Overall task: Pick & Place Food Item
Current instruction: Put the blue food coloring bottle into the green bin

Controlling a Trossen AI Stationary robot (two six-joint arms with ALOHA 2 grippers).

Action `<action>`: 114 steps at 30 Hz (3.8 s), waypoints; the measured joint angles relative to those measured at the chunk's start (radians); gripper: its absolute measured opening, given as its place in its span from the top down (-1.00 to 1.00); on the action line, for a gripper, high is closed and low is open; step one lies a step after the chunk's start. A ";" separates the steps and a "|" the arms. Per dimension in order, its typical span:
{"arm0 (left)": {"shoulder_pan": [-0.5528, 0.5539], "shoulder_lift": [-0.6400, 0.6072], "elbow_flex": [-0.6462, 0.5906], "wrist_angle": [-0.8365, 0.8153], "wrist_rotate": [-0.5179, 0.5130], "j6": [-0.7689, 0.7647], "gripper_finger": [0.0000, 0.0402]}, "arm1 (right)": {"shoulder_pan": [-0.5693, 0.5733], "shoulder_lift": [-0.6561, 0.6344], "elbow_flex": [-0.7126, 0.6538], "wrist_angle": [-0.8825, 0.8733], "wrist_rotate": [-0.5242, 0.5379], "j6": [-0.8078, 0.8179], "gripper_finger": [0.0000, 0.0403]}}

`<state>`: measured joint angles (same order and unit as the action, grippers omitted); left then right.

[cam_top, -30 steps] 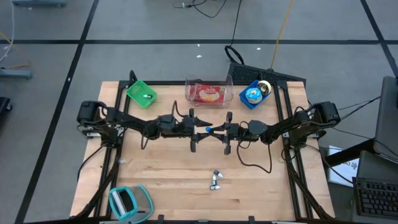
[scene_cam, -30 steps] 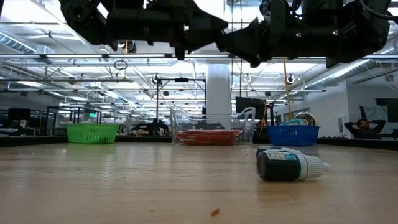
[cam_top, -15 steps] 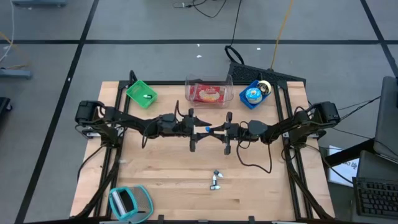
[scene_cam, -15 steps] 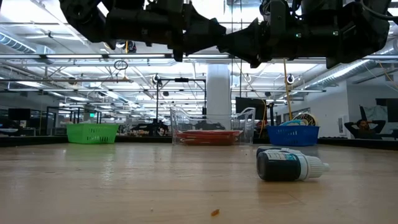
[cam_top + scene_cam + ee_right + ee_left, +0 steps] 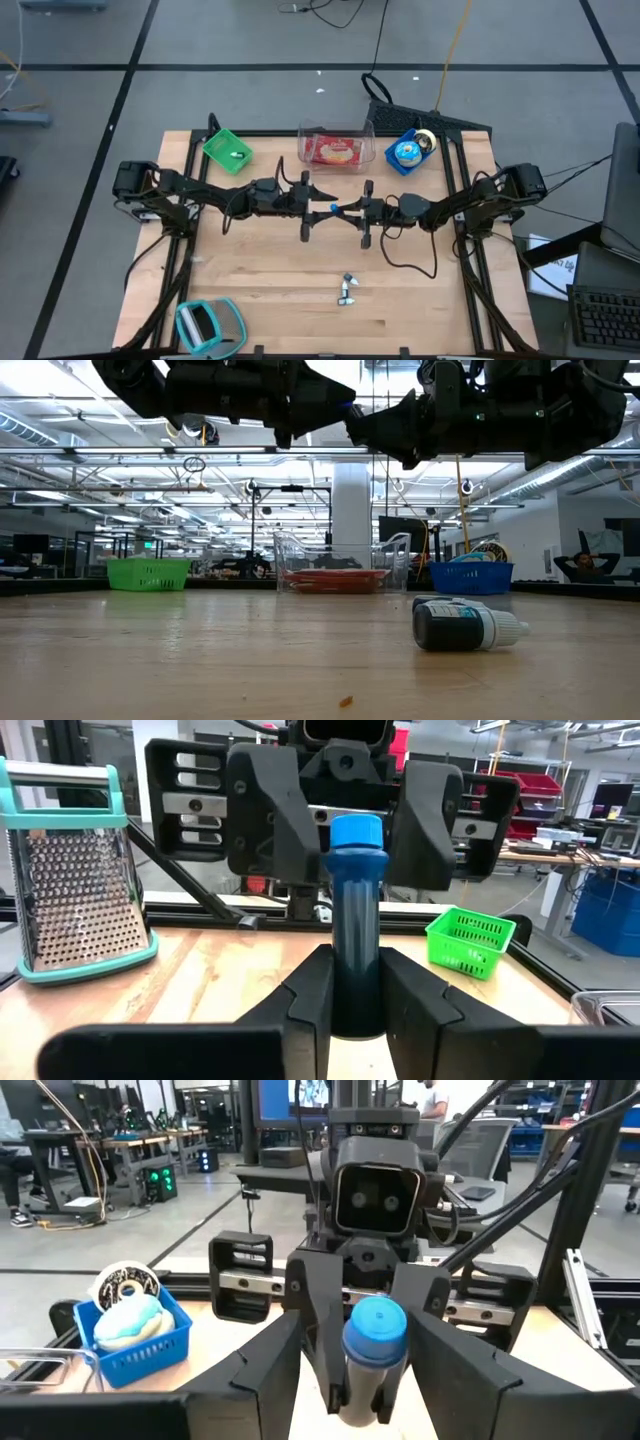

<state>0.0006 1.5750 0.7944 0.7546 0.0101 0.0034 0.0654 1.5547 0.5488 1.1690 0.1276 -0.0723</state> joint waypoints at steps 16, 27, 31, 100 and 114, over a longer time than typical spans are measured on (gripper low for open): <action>0.000 0.000 0.000 0.011 -0.011 0.019 0.10 | 0.000 0.000 0.000 0.000 -0.001 0.000 0.71; 0.000 0.000 0.000 0.012 -0.006 0.019 0.40 | -0.001 0.000 0.000 0.000 0.000 0.000 0.71; 0.000 0.000 -0.001 0.012 0.007 0.019 0.58 | -0.001 0.000 0.000 0.000 0.000 0.000 0.71; 0.006 -0.142 -0.001 -0.208 -0.039 0.043 -0.13 | 0.012 0.056 0.241 -0.643 -0.056 0.046 0.47; 0.006 -0.203 0.000 -0.354 -0.039 0.036 -0.13 | -0.062 0.427 0.450 -0.708 -0.236 -0.040 -0.12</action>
<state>0.0063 1.3716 0.7940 0.4006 -0.0286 0.0390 0.0038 1.9821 0.9989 0.4614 -0.1084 -0.1118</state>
